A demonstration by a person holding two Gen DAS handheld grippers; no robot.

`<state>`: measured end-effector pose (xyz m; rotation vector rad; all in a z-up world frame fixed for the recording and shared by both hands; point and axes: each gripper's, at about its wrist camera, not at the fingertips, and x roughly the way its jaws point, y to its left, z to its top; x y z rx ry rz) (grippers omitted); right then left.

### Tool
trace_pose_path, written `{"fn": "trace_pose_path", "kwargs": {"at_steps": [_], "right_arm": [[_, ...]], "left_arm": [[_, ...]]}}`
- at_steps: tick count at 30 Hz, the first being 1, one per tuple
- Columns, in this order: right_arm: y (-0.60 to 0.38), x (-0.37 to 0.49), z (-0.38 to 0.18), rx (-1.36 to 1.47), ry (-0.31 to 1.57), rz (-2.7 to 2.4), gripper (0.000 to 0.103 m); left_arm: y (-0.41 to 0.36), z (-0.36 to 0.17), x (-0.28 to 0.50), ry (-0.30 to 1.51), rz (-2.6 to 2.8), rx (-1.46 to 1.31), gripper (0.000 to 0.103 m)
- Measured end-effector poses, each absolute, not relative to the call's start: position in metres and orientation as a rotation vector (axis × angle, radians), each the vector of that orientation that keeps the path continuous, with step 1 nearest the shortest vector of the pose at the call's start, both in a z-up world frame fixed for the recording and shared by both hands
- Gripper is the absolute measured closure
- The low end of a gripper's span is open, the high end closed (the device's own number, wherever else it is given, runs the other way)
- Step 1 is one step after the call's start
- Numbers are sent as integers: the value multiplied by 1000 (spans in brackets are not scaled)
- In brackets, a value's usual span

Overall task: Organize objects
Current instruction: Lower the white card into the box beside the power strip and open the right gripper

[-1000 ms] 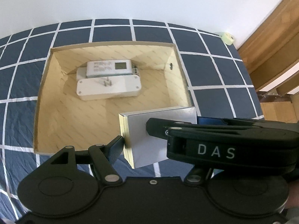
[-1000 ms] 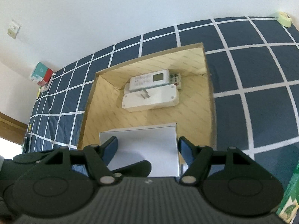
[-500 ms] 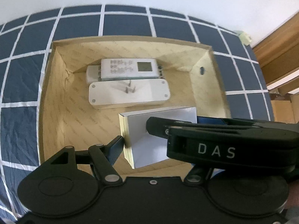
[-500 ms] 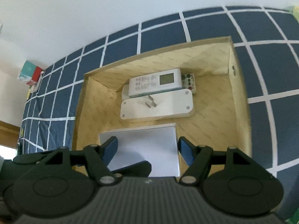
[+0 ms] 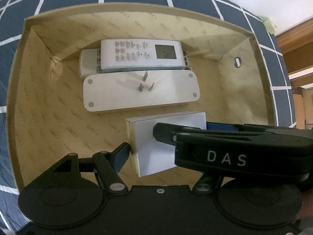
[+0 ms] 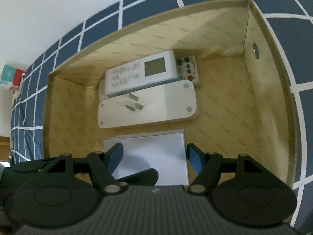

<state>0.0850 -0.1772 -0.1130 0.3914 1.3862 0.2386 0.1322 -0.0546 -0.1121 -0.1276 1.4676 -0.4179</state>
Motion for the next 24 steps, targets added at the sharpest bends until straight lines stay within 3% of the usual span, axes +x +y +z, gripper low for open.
{"fn": "trace_pose_path", "kwargs": {"at_steps": [24], "right_arm": [[-162, 109, -136, 364, 1441, 218, 33]], "left_arm": [[-43, -136, 154, 1517, -408, -153, 36]]}}
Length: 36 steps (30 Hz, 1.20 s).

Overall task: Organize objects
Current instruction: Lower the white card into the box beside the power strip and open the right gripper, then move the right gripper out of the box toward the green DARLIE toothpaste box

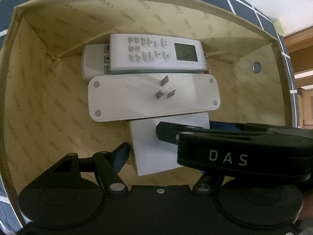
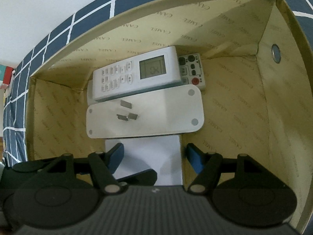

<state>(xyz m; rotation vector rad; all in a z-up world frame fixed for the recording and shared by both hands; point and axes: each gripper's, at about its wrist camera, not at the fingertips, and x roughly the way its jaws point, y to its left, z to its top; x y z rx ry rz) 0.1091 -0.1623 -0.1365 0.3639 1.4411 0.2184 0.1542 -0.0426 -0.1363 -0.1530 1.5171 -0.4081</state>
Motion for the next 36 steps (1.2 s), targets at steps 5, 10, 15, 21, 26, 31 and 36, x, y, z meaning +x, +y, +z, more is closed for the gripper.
{"fn": "trace_pose_path", "kwargs": {"at_steps": [5, 10, 15, 21, 26, 31, 36], "right_arm": [[-164, 109, -136, 360, 1436, 226, 33], [-167, 107, -132, 354, 1419, 221, 32], [-175, 103, -120, 361, 1386, 222, 32], [-182, 93, -93, 337, 1332, 233, 29], [-190, 81, -69, 322, 1280, 231, 23], [-199, 66, -46, 312, 1218, 229, 13], [-208, 47, -25, 310, 1170, 224, 6]], "left_arm": [[-44, -135, 154, 1516, -396, -152, 36], [-42, -129, 151, 1508, -370, -146, 36], [-43, -118, 144, 1497, -338, -147, 35], [-47, -95, 131, 1455, -334, -129, 34], [-47, -74, 118, 1412, -313, -122, 31], [-45, -54, 103, 1368, -281, -122, 26], [-45, -35, 81, 1327, -262, -118, 22]]}}
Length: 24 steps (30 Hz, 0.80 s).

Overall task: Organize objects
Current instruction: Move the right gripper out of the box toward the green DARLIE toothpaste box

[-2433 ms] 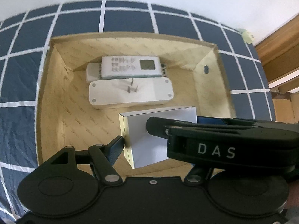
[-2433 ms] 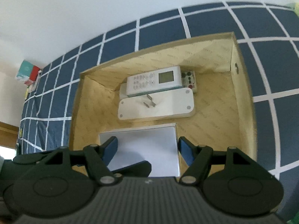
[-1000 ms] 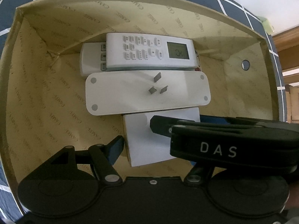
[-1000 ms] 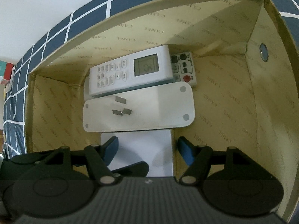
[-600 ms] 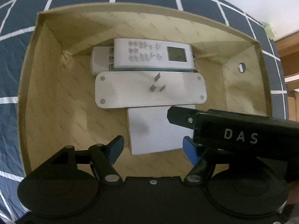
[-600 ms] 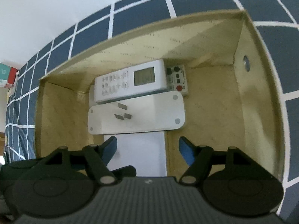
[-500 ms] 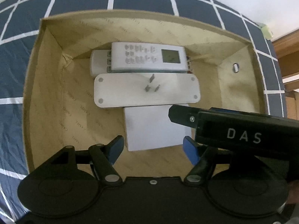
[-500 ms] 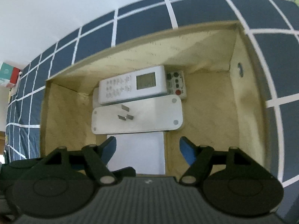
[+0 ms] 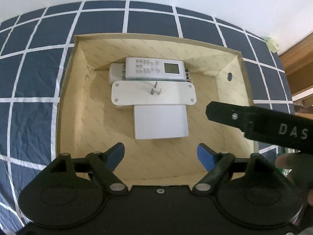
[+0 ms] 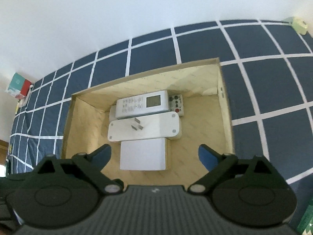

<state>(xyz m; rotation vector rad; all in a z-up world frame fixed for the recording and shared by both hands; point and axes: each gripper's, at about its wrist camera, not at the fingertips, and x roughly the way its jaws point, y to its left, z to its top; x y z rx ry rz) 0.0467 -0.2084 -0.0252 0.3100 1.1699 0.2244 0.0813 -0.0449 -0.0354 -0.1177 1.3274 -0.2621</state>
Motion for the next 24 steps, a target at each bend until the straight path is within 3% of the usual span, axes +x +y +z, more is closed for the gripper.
{"fn": "trace_pose_path", "kwargs": {"at_steps": [4, 16, 24], "right_arm": [[-216, 29, -12, 310, 1145, 226, 0], [-248, -20, 17, 284, 1104, 237, 0], [-278, -40, 22, 252, 1109, 262, 0]], "left_arm": [[-47, -22, 62, 1295, -245, -110, 16], [-63, 6, 9, 1229, -172, -76, 0], [-84, 11, -18, 1224, -102, -84, 0]]}}
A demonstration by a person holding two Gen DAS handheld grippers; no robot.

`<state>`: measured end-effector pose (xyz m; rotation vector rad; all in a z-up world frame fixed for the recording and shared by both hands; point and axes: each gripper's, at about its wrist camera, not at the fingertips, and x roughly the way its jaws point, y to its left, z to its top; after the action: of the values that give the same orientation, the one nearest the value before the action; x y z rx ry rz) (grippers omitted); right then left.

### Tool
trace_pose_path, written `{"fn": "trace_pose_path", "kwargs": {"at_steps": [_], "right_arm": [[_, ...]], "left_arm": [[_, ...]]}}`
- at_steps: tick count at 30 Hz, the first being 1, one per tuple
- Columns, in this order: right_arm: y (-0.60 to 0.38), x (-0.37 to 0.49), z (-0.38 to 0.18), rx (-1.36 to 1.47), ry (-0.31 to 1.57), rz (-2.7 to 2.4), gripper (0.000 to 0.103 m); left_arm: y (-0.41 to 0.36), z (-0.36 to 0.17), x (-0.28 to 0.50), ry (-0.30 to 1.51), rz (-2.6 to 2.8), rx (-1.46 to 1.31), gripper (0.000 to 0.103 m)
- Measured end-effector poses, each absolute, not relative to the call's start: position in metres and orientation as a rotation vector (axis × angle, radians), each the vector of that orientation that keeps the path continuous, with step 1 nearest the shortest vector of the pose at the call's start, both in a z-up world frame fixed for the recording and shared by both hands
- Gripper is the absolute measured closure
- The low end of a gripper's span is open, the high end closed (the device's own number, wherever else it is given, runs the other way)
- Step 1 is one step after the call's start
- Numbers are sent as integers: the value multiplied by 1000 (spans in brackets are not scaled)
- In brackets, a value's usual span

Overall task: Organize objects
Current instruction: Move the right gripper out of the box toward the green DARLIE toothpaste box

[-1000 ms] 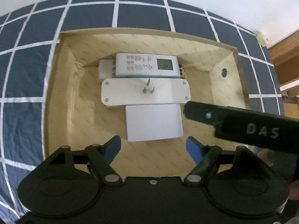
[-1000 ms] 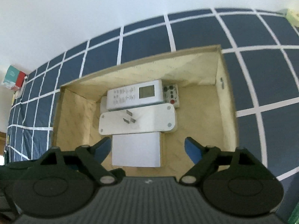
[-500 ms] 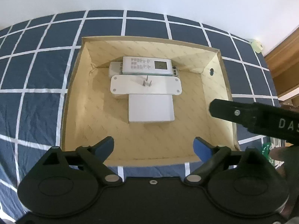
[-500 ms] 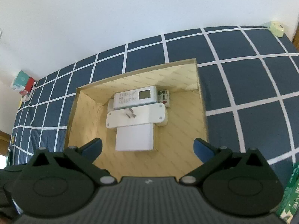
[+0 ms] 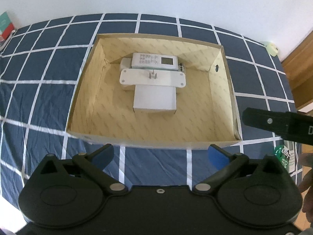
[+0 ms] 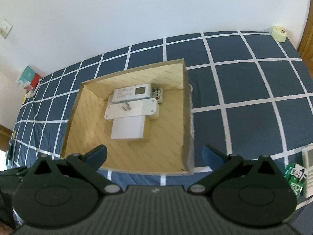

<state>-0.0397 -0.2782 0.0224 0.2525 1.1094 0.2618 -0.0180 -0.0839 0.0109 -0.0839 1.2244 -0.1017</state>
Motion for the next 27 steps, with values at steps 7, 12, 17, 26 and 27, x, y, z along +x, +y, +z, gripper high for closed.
{"fn": "trace_pose_path", "kwargs": {"at_steps": [7, 12, 17, 26, 27], "right_arm": [[-315, -38, 23, 205, 1123, 324, 0], [-339, -34, 19, 141, 1145, 401, 0], [-359, -31, 10, 74, 1169, 486, 0], [-384, -40, 0, -14, 1195, 621, 0], [-387, -42, -1, -21, 1198, 630, 0]], "left_arm": [[-118, 10, -36, 1228, -14, -116, 0], [-142, 7, -50, 1230, 71, -144, 0], [-159, -1, -68, 1238, 170, -205, 0], [-181, -4, -103, 1242, 296, -247, 0], [-183, -4, -106, 1240, 305, -249, 0]]}}
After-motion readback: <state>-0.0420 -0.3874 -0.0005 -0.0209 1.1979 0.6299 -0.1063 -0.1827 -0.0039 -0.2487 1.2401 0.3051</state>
